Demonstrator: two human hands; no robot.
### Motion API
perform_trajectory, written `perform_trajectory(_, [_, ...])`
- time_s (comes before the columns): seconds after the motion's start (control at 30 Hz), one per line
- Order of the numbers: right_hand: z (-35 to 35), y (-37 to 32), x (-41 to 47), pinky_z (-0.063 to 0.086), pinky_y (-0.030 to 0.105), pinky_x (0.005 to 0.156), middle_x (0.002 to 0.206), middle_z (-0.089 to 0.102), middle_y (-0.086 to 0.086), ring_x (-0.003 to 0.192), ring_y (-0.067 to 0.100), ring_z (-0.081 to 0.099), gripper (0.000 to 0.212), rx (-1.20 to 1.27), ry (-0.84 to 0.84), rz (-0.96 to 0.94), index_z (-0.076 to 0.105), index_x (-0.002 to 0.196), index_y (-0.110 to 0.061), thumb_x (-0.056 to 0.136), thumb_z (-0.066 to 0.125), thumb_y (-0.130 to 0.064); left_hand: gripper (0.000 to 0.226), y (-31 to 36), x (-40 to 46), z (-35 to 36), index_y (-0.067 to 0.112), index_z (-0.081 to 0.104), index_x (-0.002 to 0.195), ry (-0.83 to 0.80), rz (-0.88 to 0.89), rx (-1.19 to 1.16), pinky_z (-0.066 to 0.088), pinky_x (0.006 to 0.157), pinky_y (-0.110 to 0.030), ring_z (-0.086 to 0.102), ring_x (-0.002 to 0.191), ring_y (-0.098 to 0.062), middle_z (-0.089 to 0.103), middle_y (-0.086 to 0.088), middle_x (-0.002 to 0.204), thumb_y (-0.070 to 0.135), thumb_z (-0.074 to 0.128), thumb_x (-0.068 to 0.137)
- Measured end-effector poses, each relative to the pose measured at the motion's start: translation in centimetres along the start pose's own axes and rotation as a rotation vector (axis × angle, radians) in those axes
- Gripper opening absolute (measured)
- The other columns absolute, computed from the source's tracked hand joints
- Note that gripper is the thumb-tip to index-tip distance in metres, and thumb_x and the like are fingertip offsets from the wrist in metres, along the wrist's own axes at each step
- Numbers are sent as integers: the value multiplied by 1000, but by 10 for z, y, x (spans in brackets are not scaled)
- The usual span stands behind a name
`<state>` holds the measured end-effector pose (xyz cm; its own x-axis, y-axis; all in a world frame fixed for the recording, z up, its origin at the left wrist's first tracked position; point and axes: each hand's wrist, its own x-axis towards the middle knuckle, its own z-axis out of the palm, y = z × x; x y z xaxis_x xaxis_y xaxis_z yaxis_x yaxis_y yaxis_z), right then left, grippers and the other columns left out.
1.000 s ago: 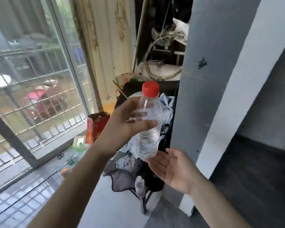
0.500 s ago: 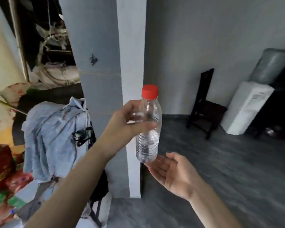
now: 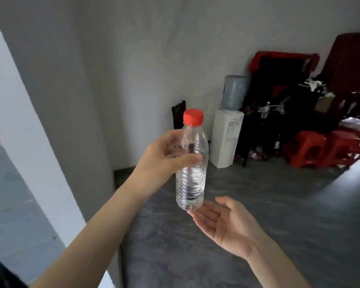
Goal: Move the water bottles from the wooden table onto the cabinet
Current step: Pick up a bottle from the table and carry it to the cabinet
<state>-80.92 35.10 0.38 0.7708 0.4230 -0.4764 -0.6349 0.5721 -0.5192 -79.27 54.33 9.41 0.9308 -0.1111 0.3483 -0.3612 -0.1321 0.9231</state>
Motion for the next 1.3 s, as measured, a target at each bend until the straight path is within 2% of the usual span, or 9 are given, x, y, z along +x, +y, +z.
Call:
perform_trajectory(0.1, [-18,-35,2,50,44,97,122,66,28,111,39,66,45,17,-2,-38,55,128,8,97,44,-22,46,-3,34,29,22,70,120,-33,33,-1,54,100,-44,70,108,-30,77,0,110,23,81,76])
perform_trajectory(0.3, [-40,-87,23,49,44,98,120,67,28,109,39,67,44,32,17,-68,56,126,9,97,44,-21,49,-17,89,65,25,70,125,-78,44,8,53,104,-51,71,106,-28,77,4,110,28,81,77])
perform_trajectory(0.47, [-50,-122,62,50,44,96,120,67,28,108,40,67,44,59,13,-71,55,126,9,97,45,-21,57,-38,141,74,27,70,124,-103,31,-20,52,103,-56,71,109,-29,77,2,112,40,82,70])
perform_trajectory(0.67, [-50,-170,132,51,45,95,120,66,29,108,41,67,46,66,30,-68,55,126,11,92,49,-20,54,-80,219,70,36,71,122,-144,35,-56,50,105,-55,70,112,-24,76,3,114,40,83,70])
perform_trajectory(0.8, [-43,-214,186,50,45,95,122,64,31,109,42,66,56,47,19,-69,53,127,12,81,55,-20,55,-107,287,61,37,70,123,-165,55,-64,51,105,-51,72,109,-16,77,5,114,40,85,69])
perform_trajectory(0.9, [-42,-254,225,54,47,96,123,64,31,111,42,66,56,38,15,-69,53,128,12,83,54,-21,59,-126,343,59,36,69,125,-182,53,-81,53,102,-48,72,108,-17,76,5,116,41,86,69])
perform_trajectory(0.97, [-45,-278,245,55,49,92,124,63,31,111,42,65,55,52,16,-77,53,127,13,84,54,-21,56,-139,378,63,40,70,121,-191,45,-116,54,99,-40,73,107,-14,77,6,114,42,86,67])
perform_trajectory(1.17, [-75,-344,285,58,50,86,123,64,31,109,42,66,53,112,92,-123,53,126,13,85,51,-20,60,-176,466,101,32,70,125,-267,20,-149,57,93,-31,72,109,-13,74,4,120,40,86,68])
perform_trajectory(1.3, [-102,-388,313,60,49,80,121,64,32,106,42,68,53,164,123,-158,55,123,14,81,50,-17,60,-195,523,138,30,70,126,-312,43,-165,55,86,-18,72,108,-10,74,6,121,40,84,68])
